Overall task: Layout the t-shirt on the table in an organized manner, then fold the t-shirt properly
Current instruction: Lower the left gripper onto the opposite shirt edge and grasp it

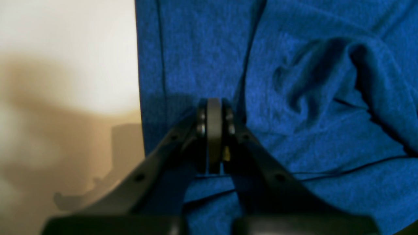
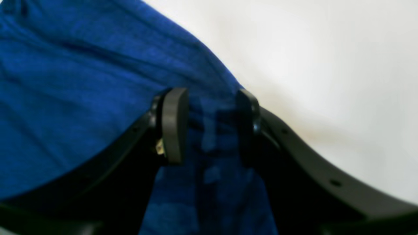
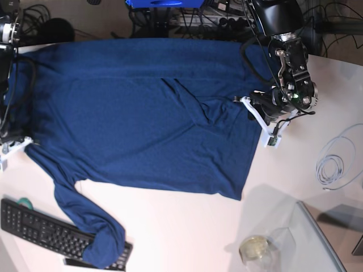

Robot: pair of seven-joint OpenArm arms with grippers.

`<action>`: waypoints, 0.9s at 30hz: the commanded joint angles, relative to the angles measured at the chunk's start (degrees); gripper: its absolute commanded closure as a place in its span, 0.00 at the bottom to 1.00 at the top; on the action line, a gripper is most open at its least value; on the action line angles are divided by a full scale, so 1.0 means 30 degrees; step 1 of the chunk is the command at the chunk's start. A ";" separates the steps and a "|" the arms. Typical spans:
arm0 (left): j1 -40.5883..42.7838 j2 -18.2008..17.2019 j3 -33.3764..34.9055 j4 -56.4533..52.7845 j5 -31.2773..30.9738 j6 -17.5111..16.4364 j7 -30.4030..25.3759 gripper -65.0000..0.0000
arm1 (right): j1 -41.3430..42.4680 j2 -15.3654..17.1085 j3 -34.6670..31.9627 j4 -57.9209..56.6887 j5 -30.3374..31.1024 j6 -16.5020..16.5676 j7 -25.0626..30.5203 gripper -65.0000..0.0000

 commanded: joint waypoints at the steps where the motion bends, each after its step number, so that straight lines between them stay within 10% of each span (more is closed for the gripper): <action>1: -0.0249 -0.0105 -0.0033 0.0297 -0.0129 0.0012 -0.0252 1.00 | 0.0540 0.0560 0.0159 0.0246 -0.0101 -0.0056 0.0352 0.66; 9: -0.0132 -0.0193 -0.0033 0.0267 -0.0129 0.0012 -0.0252 1.00 | 0.0951 0.0560 0.0130 -0.0311 -0.0101 -0.0026 0.0352 0.43; 27: 0.0512 -0.0749 -0.0003 -0.2048 -0.0070 0.0334 -0.2742 1.00 | 0.1214 0.0560 0.0306 -0.2216 -0.0101 -0.0056 0.0880 0.65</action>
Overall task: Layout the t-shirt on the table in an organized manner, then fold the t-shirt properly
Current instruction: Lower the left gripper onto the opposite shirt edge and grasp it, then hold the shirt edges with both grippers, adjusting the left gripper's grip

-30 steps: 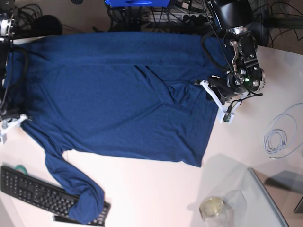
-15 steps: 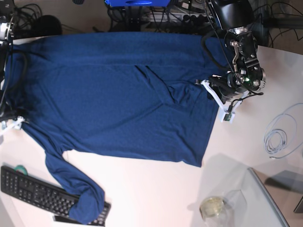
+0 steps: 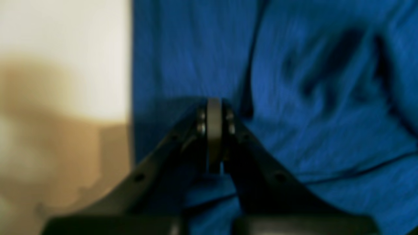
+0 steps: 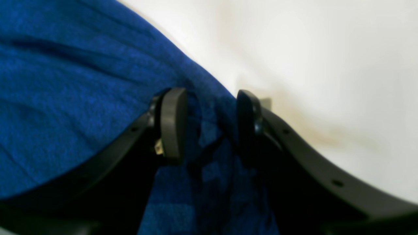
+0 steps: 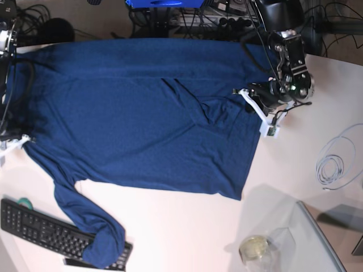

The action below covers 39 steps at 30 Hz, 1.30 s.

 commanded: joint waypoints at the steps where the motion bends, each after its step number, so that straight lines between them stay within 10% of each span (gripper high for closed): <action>1: -0.0026 -0.0379 -0.0011 -0.0280 0.0177 0.0263 0.0046 1.00 | 0.0347 0.0480 0.0167 0.0276 0.0139 -0.0019 0.0326 0.65; 16: 0.0326 -0.1111 -0.0011 -0.1042 0.0001 0.0966 -0.0921 1.00 | 0.0377 0.0832 0.0167 0.0276 0.0139 -0.0019 0.0355 1.00; 39: 0.0678 -0.1463 -0.0040 -0.0485 0.0001 0.0966 -0.0921 1.00 | -0.1059 0.0744 0.0226 0.3910 0.0257 -0.0664 -0.0876 1.00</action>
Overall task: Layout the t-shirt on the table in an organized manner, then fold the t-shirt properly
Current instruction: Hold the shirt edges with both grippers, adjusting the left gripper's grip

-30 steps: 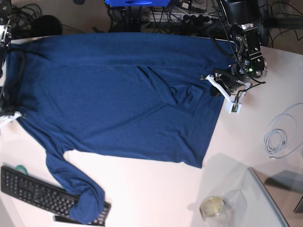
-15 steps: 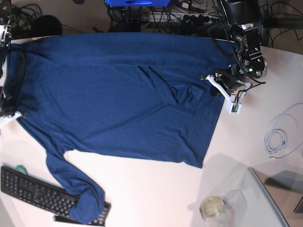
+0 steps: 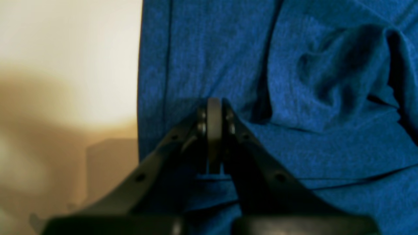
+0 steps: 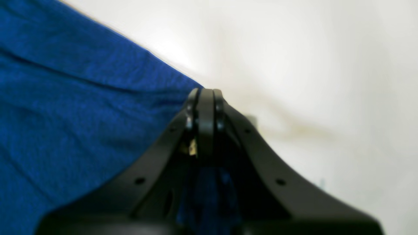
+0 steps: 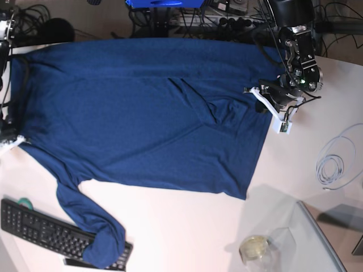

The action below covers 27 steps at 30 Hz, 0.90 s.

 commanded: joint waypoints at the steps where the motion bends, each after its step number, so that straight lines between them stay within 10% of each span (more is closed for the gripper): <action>1: 0.0058 -0.0078 -0.0040 0.0413 0.0664 0.0332 0.0704 1.00 | 0.0274 0.0430 0.0116 0.0633 0.0111 -0.0154 0.0180 1.00; 27: 0.0498 -0.0049 -0.0040 0.2405 0.0635 0.0332 0.0762 1.00 | -0.3448 -0.2148 0.2490 0.7519 0.0111 -0.0125 -0.4949 1.00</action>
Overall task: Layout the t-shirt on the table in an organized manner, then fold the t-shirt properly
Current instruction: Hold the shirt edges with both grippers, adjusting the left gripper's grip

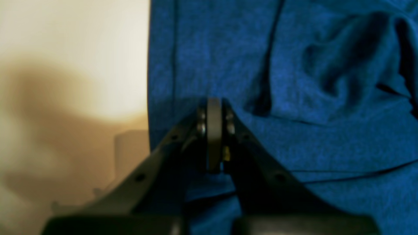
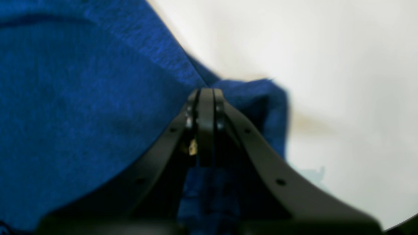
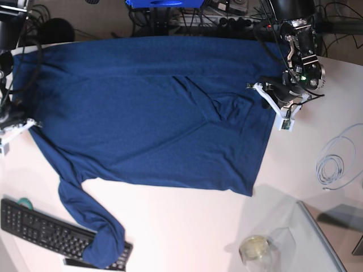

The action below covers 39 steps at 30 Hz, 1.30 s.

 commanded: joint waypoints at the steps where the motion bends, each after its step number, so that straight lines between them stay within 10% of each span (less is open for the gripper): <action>1: -0.0092 -0.0158 -0.0040 0.0702 -0.0152 -0.0003 -0.0280 1.00 | 0.0202 0.0321 0.0100 0.0372 0.0155 -0.0023 0.0217 1.00; 8: 0.0670 -0.0187 -0.0040 0.2988 -0.0152 -0.0003 -0.0280 1.00 | -0.0326 -0.0294 0.0100 0.0401 0.0155 -0.0023 0.0217 0.98; 15: 0.0817 -0.0275 -0.0860 0.2958 -0.0152 -0.0003 -0.0280 1.00 | -0.0062 -0.0294 0.0130 0.2658 0.0155 -0.0052 -0.1219 0.58; 39: 0.1315 -0.0715 -0.3381 0.2578 -0.0152 -0.0091 -0.0280 1.00 | 0.7469 0.0321 -0.0075 -0.9621 0.0038 0.0006 0.1330 0.57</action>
